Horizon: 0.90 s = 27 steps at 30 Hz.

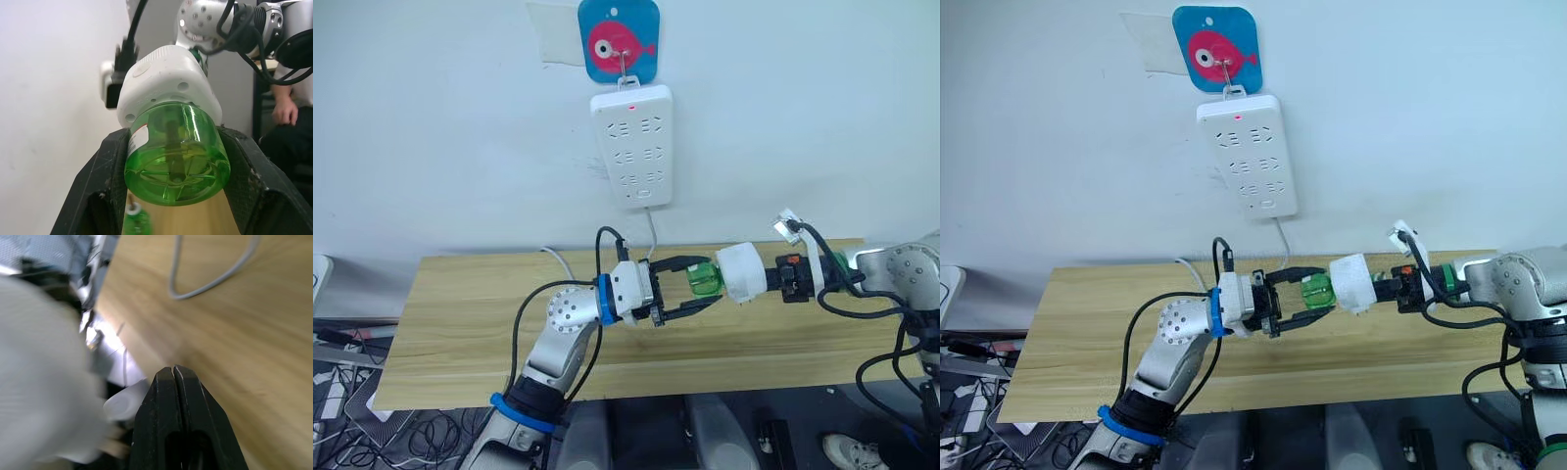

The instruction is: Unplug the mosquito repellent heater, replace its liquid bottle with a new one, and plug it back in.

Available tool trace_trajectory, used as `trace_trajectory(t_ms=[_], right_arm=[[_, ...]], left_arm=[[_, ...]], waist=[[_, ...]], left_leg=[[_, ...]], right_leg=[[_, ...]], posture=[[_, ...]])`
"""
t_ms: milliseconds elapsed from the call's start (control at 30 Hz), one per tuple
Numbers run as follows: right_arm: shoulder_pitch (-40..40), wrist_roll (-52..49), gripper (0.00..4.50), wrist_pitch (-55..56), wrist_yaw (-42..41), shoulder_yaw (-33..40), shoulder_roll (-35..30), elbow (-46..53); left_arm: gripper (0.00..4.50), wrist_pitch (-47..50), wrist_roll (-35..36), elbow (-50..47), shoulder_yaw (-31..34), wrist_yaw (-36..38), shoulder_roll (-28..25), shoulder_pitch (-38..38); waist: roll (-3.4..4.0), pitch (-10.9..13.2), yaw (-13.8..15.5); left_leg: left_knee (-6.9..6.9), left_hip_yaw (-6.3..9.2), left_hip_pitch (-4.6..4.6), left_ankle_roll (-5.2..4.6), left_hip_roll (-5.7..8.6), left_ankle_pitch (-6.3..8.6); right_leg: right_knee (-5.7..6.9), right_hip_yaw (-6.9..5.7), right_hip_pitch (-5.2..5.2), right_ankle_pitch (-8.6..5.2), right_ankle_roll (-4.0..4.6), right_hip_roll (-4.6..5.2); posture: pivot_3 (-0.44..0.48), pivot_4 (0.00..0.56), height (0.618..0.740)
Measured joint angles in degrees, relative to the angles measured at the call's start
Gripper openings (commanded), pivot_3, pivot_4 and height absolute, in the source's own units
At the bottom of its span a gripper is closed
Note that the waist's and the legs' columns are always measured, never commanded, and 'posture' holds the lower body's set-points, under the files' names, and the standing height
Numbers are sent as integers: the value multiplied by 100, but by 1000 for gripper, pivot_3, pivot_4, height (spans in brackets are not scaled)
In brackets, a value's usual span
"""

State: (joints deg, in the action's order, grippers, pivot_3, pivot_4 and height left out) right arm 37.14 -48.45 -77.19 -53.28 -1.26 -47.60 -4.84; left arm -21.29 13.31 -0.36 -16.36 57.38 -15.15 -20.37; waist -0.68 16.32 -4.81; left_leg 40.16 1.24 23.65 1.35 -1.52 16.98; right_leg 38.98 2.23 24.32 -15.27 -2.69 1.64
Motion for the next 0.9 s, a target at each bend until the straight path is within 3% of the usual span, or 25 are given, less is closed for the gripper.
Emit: trace_trajectory(t_ms=[33, 133, 267, 367, 500, 533, 600, 700, 800, 900], right_arm=[[70, 39, 33, 34, 21, 74, -22, -207], [147, 49, 622, -95, 22, 360, -236, -561], [149, -114, 1984, -783, 25, 783, -363, -682], [189, -830, 2941, -1325, 266, 911, -378, -949], [150, -2260, 4363, -1483, 1017, 779, -378, -1096], [137, -2470, 4439, -1484, 1249, 806, -313, -1064], [27, -2622, 4439, -1478, 1572, 951, -62, -716], [-332, -2331, 4439, -1020, 1418, 941, -108, 277], [-737, -988, 4439, 849, 434, 510, -666, 1171], [-965, 252, 4439, 2872, -384, 210, -674, 1398]], left_arm=[[2248, -310, -148, 131, 21, 11, -102, -56], [2248, -1392, -615, 626, 121, -16, -431, -155], [2248, -3148, -1412, 1497, 316, -307, -780, -419], [2248, -4662, -2326, 2204, 506, -748, -905, -909], [2248, -5544, -3047, 3003, 785, -1408, -984, -1536], [2248, -5547, -3068, 3148, 767, -1523, -977, -1611], [2248, -5347, -2907, 3343, 664, -1662, -951, -1672], [2248, -4739, -2025, 3315, 207, -1492, -966, -1545], [2248, -3564, -768, 2655, -139, -907, -1122, -1033], [2248, -2803, -56, 2164, -233, -438, -1226, -830]], waist=[[0, 0, 0], [0, 0, 2], [0, 0, 3], [0, 0, 3], [0, -1, 2], [0, -1, -2], [0, -1, -9], [1, -2, 1], [2, -2, -2], [2, -2, -2]], left_leg=[[0, -1, 0, 0, 0, 0], [-2, 0, 0, 0, -3, 0], [-2, -4, 0, 0, -1, 0], [0, -6, 0, -3, 1, -1], [0, -11, 3, -4, 3, -2], [0, -13, 3, -5, 2, -2], [-1, -10, 8, -5, -1, -2], [-1, -1, 24, -4, -3, -2], [-1, -7, 23, -3, -1, -2], [1, -2, 17, -2, -2, -5]], right_leg=[[0, 1, 0, 0, 0, 0], [-3, -2, 1, 0, 0, 0], [-1, 2, 1, 0, 0, 5], [0, 1, 0, 5, -1, 6], [-1, 4, 0, 6, -3, 7], [-1, 6, 0, 6, -3, 8], [-2, 3, 4, 6, -4, 7], [-1, -5, 18, 6, -4, 9], [-3, -2, 23, 6, -5, 12], [5, -3, 23, 6, -5, 5]], posture=[[-139, 234, 740], [-141, 232, 740], [-141, 230, 740], [-127, 226, 740], [-120, 224, 740], [-120, 223, 740], [-116, 223, 740], [-118, 222, 740], [-123, 222, 740], [-128, 225, 740]])
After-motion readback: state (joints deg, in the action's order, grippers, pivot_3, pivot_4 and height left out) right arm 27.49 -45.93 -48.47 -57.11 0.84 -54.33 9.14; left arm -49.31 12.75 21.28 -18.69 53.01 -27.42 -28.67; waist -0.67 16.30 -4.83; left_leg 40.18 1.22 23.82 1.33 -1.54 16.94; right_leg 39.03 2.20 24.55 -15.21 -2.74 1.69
